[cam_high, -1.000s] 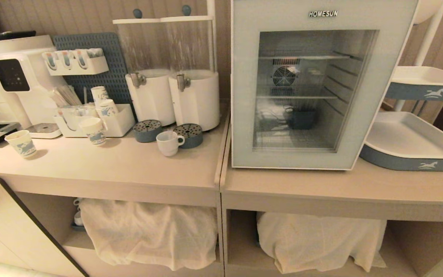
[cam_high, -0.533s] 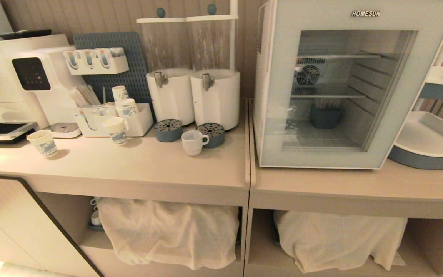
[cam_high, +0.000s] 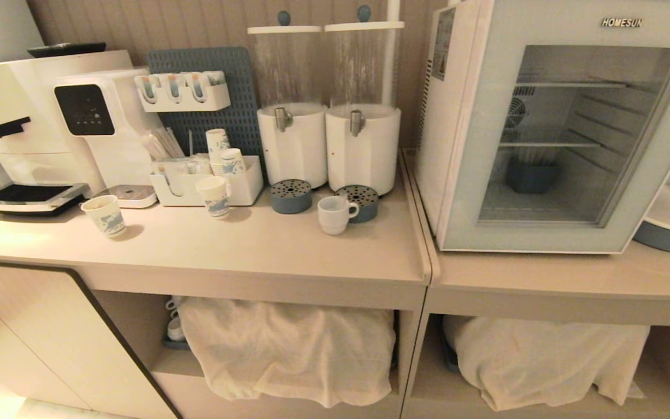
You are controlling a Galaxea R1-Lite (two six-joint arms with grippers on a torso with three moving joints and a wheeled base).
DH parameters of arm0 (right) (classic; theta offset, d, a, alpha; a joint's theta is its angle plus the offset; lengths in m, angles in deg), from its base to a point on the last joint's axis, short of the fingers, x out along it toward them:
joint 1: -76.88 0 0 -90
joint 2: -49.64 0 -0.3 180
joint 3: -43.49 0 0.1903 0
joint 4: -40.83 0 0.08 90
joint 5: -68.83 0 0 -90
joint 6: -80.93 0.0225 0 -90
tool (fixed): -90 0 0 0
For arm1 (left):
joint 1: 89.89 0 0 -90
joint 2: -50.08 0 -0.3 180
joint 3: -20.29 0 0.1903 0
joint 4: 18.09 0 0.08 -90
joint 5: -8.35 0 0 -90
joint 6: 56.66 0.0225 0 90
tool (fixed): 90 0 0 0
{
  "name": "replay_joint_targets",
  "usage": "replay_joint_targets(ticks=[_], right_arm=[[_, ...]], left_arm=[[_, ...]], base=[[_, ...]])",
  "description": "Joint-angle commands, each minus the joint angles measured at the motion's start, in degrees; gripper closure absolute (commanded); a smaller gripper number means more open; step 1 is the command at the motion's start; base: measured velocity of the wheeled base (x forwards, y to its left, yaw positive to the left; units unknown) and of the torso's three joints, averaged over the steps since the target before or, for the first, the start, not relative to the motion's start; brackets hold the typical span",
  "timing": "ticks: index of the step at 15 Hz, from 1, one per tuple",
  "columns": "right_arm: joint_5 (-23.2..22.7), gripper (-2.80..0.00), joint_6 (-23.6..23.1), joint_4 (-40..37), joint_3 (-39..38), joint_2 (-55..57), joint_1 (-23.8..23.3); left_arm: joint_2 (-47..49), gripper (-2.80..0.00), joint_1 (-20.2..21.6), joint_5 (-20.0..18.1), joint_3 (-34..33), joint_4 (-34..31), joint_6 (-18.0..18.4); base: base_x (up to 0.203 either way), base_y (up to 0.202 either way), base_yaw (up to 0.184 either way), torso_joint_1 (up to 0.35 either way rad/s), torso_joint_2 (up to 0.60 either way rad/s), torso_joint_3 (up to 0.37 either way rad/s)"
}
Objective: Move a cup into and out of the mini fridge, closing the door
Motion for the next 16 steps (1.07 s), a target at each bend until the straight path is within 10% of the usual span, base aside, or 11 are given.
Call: replay_joint_targets(ticks=[1,16], right_arm=[[0.0,0.0,-0.1,-0.1,0.0,0.0,0.0],[0.0,0.0,-0.1,-0.1,0.0,0.0,0.0]], left_arm=[[0.1,0.0,0.0,0.0,0.0,0.0,0.0],[0.1,0.0,0.0,0.0,0.0,0.0,0.0]], base=[[0.0,0.194,-0.002,0.005,0.01,-0.001],[0.0,0.192,0.0,0.002,0.0,0.002]])
